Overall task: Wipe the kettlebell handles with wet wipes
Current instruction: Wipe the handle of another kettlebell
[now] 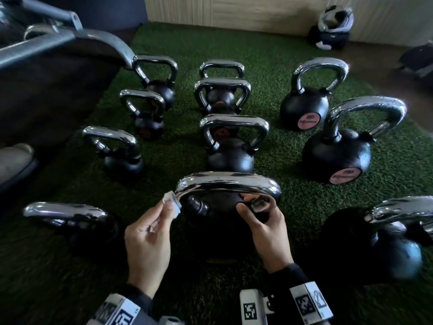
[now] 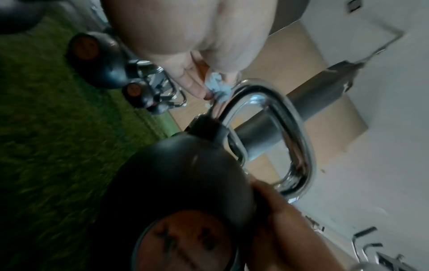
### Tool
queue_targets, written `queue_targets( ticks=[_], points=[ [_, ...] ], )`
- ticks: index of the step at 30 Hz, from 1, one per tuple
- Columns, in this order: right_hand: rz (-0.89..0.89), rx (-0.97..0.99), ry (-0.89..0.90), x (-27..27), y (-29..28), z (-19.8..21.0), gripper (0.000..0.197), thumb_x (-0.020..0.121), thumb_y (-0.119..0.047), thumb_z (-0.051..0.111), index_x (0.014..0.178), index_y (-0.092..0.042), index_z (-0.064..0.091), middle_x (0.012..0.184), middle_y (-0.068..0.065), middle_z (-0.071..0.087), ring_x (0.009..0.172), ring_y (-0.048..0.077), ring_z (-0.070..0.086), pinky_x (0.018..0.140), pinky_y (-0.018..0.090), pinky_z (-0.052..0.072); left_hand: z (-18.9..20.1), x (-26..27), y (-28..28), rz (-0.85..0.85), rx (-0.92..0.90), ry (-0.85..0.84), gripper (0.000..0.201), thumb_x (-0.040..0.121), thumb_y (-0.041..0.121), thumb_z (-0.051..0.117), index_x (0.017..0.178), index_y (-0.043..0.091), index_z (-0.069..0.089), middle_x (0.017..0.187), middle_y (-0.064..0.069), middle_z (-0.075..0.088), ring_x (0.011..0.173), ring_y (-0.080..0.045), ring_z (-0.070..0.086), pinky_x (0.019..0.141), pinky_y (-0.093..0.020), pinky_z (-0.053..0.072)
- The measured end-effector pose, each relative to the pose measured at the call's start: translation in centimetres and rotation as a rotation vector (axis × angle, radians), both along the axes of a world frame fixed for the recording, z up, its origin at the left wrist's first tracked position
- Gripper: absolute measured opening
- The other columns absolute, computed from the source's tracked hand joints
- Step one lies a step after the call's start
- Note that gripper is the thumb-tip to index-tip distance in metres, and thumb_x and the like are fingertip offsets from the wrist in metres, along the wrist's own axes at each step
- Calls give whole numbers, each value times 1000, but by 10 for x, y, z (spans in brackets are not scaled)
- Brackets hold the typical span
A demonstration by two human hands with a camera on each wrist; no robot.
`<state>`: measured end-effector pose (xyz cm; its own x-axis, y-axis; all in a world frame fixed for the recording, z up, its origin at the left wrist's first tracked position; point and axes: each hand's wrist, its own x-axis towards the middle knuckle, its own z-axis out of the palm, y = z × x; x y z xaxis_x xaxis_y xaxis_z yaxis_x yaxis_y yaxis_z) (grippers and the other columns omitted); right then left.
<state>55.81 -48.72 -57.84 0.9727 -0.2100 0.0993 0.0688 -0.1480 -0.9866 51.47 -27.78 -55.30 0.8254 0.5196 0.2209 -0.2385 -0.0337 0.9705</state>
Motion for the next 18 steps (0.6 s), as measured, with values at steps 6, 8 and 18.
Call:
queue_targets(
  ticks=[6,8,18],
  points=[
    [-7,-26,9,1,-2,-3,23,82,-27,87,97,-40,74,99,-7,79,99,8,73,98,42,56,-27,-1,-6,9,25,1,17,87,19,71,100,27,76,95,14,79,92,-10,77,84,-18,59],
    [-10,-27,15,2,-2,-2,22,81,-30,88,96,-38,75,99,-6,79,99,9,73,98,45,56,-32,-1,-7,0,76,-11,18,87,17,71,103,21,78,96,9,80,91,-10,77,83,-18,59],
    [-98,-191,-32,-43,-2,7,20,76,-25,92,85,-30,75,85,-24,75,80,-7,70,74,10,51,-31,48,0,-73,283,-19,26,87,17,74,112,11,74,103,-3,78,92,3,74,86,-12,55]
  ],
)
